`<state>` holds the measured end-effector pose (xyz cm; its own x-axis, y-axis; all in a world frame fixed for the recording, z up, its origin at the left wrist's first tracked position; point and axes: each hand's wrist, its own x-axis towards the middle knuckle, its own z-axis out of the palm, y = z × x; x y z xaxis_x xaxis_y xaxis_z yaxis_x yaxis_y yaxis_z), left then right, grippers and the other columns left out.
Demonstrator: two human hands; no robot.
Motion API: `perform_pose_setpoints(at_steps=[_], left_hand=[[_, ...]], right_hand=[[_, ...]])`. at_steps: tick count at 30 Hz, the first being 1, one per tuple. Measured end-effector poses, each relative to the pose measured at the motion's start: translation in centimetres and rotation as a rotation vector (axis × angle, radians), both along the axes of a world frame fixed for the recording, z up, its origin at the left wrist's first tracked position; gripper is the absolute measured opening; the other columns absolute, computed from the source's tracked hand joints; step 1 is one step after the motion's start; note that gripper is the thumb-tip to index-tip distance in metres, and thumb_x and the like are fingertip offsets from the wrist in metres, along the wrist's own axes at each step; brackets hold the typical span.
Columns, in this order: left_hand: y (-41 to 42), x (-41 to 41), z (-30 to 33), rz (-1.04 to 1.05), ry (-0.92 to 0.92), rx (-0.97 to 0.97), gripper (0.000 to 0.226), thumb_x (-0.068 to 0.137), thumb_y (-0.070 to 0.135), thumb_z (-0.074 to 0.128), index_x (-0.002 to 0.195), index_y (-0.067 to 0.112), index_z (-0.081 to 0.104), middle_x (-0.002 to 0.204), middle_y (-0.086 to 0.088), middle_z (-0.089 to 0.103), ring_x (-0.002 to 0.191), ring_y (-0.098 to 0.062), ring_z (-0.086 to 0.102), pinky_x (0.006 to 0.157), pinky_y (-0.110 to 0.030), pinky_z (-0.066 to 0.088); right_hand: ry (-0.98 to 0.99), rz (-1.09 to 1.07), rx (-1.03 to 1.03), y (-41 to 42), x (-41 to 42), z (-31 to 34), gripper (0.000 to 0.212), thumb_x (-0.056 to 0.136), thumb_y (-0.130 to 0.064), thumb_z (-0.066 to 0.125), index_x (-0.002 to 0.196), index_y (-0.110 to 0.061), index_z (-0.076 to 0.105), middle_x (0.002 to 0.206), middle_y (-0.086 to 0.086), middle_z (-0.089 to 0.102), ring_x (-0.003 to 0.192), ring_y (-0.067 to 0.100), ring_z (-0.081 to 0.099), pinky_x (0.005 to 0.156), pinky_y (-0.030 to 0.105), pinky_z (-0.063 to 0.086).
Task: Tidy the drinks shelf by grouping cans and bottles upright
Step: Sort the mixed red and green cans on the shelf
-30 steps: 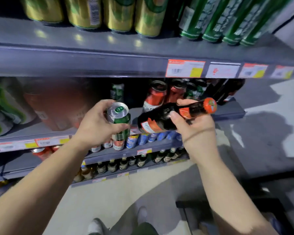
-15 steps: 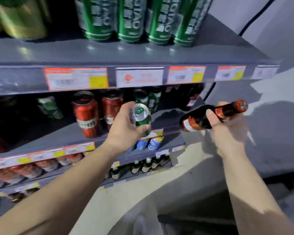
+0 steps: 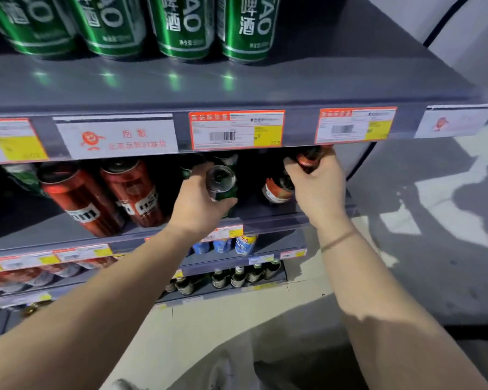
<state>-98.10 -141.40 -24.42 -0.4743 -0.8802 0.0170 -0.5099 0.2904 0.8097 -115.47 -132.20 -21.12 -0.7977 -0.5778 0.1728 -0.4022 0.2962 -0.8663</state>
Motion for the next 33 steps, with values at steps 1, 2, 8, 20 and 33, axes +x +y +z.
perform_pose_setpoints(at_steps=[1, 2, 8, 20, 33], left_hand=[[0.1, -0.2, -0.2, 0.009, -0.025, -0.010, 0.067, 0.075, 0.023, 0.084, 0.132, 0.016, 0.051, 0.106, 0.002, 0.054, 0.114, -0.022, 0.048, 0.088, -0.013, 0.038], [0.2, -0.4, -0.6, 0.018, -0.050, -0.016, 0.069, 0.074, 0.027, 0.084, 0.134, 0.018, 0.050, 0.115, -0.004, 0.054, 0.123, -0.025, 0.040, 0.095, -0.018, 0.036], [0.8, -2.2, -1.6, 0.124, -0.012, 0.035, 0.077, 0.071, 0.032, 0.086, 0.137, 0.020, 0.048, 0.135, -0.016, 0.041, 0.128, -0.024, 0.035, 0.106, -0.020, 0.029], [1.6, 2.8, -1.3, 0.204, 0.149, -0.091, 0.054, 0.076, 0.038, 0.080, 0.114, 0.011, 0.053, 0.103, 0.006, 0.044, 0.103, -0.022, 0.051, 0.090, -0.033, 0.045], [-6.3, 16.2, -3.6, 0.572, 0.041, 0.040, 0.089, 0.055, 0.039, 0.090, 0.128, 0.010, 0.047, 0.123, -0.011, 0.054, 0.120, -0.029, 0.050, 0.101, -0.042, 0.042]], right_hand=[[-0.010, 0.008, -0.008, -1.1, -0.3, 0.1, 0.025, 0.079, -0.025, 0.076, 0.099, -0.015, 0.064, 0.095, 0.000, 0.070, 0.087, 0.017, 0.063, 0.077, 0.024, 0.045], [-0.023, 0.014, -0.019, -2.1, -0.6, 0.1, 0.029, 0.078, -0.025, 0.076, 0.104, -0.017, 0.066, 0.102, 0.001, 0.071, 0.094, 0.018, 0.065, 0.082, 0.026, 0.048], [0.131, 0.000, 0.331, -5.9, -3.3, -2.4, 0.053, 0.087, -0.044, 0.054, 0.136, -0.022, 0.051, 0.142, 0.003, 0.052, 0.127, 0.026, 0.050, 0.101, 0.030, 0.037], [0.110, -0.227, -0.004, -3.7, -1.2, -2.9, 0.071, 0.062, -0.060, 0.070, 0.120, -0.021, 0.056, 0.120, 0.000, 0.064, 0.111, 0.021, 0.061, 0.095, 0.027, 0.045], [-0.132, 0.403, 0.372, -10.2, 18.9, -6.4, 0.063, 0.072, -0.039, 0.081, 0.118, -0.013, 0.046, 0.113, 0.001, 0.056, 0.100, 0.020, 0.058, 0.081, 0.034, 0.046]])
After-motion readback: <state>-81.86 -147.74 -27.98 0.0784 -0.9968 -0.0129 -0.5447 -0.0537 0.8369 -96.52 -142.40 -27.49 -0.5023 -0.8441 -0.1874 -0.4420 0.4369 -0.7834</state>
